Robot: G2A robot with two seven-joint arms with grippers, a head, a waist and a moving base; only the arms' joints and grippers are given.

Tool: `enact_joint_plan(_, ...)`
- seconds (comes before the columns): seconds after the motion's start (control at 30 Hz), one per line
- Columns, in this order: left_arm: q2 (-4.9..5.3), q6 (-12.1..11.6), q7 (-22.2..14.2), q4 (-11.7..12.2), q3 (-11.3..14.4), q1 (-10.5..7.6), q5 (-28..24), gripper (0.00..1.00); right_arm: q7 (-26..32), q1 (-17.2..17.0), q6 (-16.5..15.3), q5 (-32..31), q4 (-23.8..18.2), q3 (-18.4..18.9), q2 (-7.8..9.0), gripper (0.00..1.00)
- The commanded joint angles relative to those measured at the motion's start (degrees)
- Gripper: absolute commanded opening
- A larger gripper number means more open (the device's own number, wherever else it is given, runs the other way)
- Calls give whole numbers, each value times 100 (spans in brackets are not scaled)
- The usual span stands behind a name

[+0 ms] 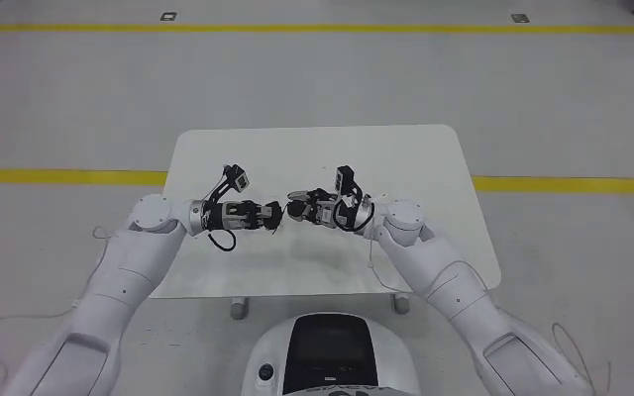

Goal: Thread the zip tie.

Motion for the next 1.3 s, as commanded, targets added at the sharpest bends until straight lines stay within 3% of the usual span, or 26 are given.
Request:
enact_joint_plan(0.0, 0, 0, 0, 0, 0, 0, 0, 0, 31, -9, -30, 15, 1, 10, -2, 16)
enact_joint_plan(0.3, 0, 0, 0, 0, 0, 0, 0, 0, 42, -31, -67, -96, -27, 8, -7, 16)
enact_joint_plan(0.77, 0, 0, 0, 0, 0, 0, 0, 0, 38, -94, -102, -175, -72, 58, -5, 0)
enact_joint_plan(1.1, 0, 0, 0, 0, 0, 0, 0, 0, -9, -106, -123, -283, -92, 80, -5, 0)
enact_joint_plan(1.13, 0, 0, 0, 0, 0, 0, 0, 30, -29, -110, -136, -290, -97, 90, -4, 0)
enact_joint_plan(1.17, 0, 0, 0, 0, 0, 0, 0, 100, -52, -118, -153, -287, -104, 107, -2, 0)
enact_joint_plan(1.27, 0, 0, 0, 0, 0, 0, 0, 100, -145, -166, -217, -268, -140, 176, 6, 0)
